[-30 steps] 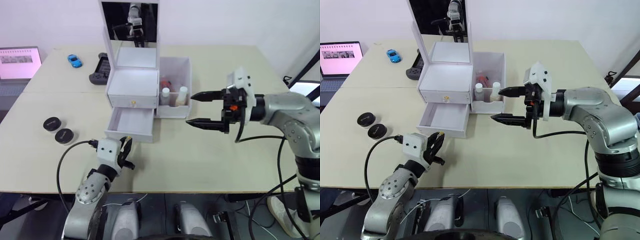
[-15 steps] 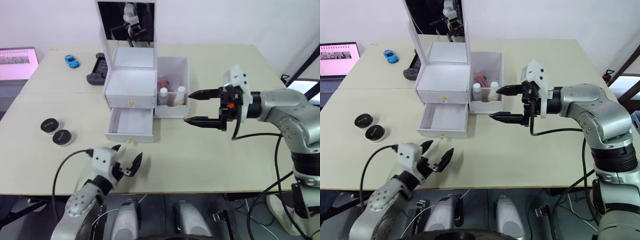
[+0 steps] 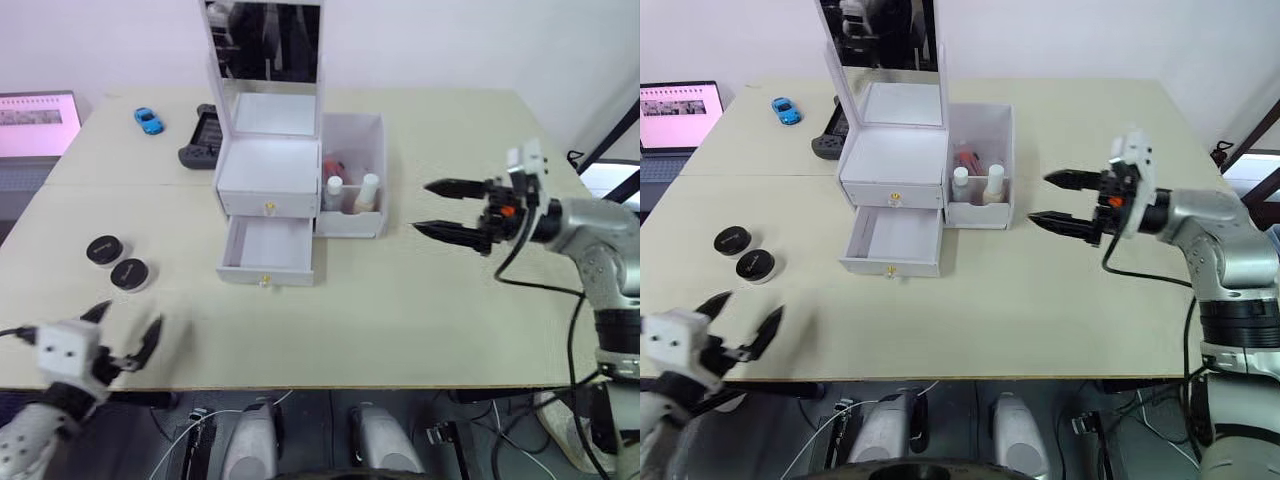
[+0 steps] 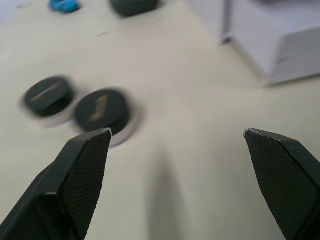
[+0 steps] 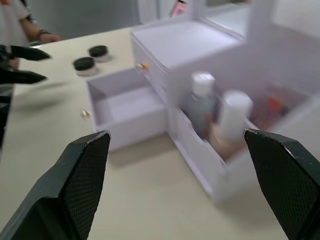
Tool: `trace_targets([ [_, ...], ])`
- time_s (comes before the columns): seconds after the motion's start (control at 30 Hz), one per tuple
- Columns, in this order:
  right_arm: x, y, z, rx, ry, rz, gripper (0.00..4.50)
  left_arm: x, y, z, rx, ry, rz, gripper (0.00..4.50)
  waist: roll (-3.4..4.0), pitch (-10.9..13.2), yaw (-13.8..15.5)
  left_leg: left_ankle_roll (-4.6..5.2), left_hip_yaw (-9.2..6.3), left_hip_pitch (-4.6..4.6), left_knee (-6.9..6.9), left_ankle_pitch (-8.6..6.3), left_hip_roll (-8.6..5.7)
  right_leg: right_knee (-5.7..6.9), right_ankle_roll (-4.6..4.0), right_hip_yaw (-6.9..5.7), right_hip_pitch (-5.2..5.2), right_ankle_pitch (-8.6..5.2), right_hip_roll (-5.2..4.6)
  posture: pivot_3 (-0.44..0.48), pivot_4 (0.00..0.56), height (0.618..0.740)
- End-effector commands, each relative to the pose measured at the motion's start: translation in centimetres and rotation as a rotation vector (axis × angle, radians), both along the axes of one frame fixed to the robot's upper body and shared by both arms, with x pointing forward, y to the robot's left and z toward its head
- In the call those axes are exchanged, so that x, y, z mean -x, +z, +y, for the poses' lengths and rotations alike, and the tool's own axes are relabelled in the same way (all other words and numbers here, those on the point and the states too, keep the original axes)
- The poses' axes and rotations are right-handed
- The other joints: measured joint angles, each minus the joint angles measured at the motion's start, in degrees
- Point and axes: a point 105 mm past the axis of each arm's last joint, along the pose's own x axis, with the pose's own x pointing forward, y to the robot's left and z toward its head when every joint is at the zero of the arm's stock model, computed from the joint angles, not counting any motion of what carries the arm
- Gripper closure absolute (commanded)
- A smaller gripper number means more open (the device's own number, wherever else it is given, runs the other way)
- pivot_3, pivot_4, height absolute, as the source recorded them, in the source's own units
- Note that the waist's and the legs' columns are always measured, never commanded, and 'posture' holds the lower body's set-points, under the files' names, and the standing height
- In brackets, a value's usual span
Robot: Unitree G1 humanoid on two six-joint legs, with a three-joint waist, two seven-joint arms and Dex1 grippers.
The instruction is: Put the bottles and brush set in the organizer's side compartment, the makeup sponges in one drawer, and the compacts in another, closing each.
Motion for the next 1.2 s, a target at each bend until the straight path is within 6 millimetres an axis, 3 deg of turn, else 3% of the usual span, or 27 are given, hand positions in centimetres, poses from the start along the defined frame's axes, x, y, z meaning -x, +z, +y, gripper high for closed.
trace_targets([
  [0.03, 0.0, -0.1, -2.9, 0.018, -0.071, -0.03, 0.0, 0.5, 2.9, 3.5, -0.154, 0.052, -0.065, 0.03, 0.0, 0.0, 0.0, -0.01, 0.0, 0.0, 0.0, -0.01, 0.0, -0.01, -0.02, 0.0, 0.0, 0.01, -0.02, 0.0, 0.15, 0.737],
  [0.27, -0.9, -3.6, -8.4, 0.073, -0.305, -0.025, 0.0, 2.9, 4.7, 9.7, -0.16, 0.173, -0.057, 0.03, 0.03, 0.0, -1.3, -0.18, 0.14, 0.07, -0.08, -0.11, 0.03, -0.01, -0.16, 0.06, -0.03, 0.09, -0.1, 0.0, 0.15, 0.737],
  [0.33, -1.1, -4.2, -10.1, 0.078, -0.381, -0.031, 0.0, 4.3, 3.6, 11.4, -0.133, 0.174, 0.023, 0.03, 0.03, 0.0, -1.5, -0.19, 0.19, 0.08, -0.2, -0.11, 0.03, -0.02, -0.15, 0.07, -0.04, 0.09, -0.11, 0.0, 0.15, 0.737],
  [0.43, -1.4, -4.8, -11.0, 0.127, -0.432, -0.07, 0.0, 4.9, 2.9, 12.1, -0.091, 0.16, 0.051, 0.03, 0.05, 0.0, -2.2, -0.2, 0.37, 0.18, -0.48, -0.09, 0.04, -0.02, -0.15, 0.15, -0.08, 0.09, -0.12, 0.0, 0.15, 0.737],
  [0.6, -1.4, -4.2, -10.3, 0.101, -0.396, -0.093, 0.0, 4.4, 3.6, 11.8, -0.057, 0.144, 0.01, 0.03, 0.06, 0.0, -2.8, -0.22, 0.4, 0.18, -0.58, -0.08, 0.12, 0.03, -0.14, 0.15, -0.06, 0.1, -0.08, 0.0, 0.15, 0.737],
  [0.77, -1.6, -2.4, -7.1, 0.104, -0.276, -0.103, 0.0, 4.1, 2.9, 10.9, -0.067, 0.117, 0.04, 0.03, 0.09, 0.0, -3.0, -0.24, 0.49, 0.22, -0.6, -0.07, 0.15, 0.07, -0.12, 0.22, -0.08, 0.11, -0.08, 0.0, 0.15, 0.737],
  [0.97, -0.7, 3.1, 1.2, 0.024, -0.045, -0.125, 0.0, 3.4, 3.3, 6.8, -0.041, 0.014, 0.038, 0.03, 0.09, 0.0, -3.0, -0.26, 0.58, 0.21, -0.62, -0.08, 0.17, 0.08, -0.12, 0.32, -0.15, 0.11, -0.12, 0.0, 0.15, 0.737],
  [1.1, 1.3, 4.9, 6.9, 0.076, 0.142, -0.101, 0.0, 2.7, 3.9, 4.5, 0.065, -0.013, 0.018, 0.03, 0.09, 0.0, -2.8, -0.26, 0.57, 0.19, -0.7, -0.09, 0.2, 0.06, -0.14, 0.25, -0.19, 0.1, -0.19, 0.0, 0.15, 0.737],
  [1.2, 2.6, 5.7, 8.9, 0.109, 0.246, -0.157, 0.0, 2.3, 3.7, 4.0, 0.082, -0.022, 0.041, 0.03, 0.04, -0.1, -2.8, -0.26, 0.65, 0.16, -0.72, -0.09, 0.22, 0.01, -0.14, 0.17, -0.36, 0.1, -0.29, 0.0, 0.15, 0.737],
])
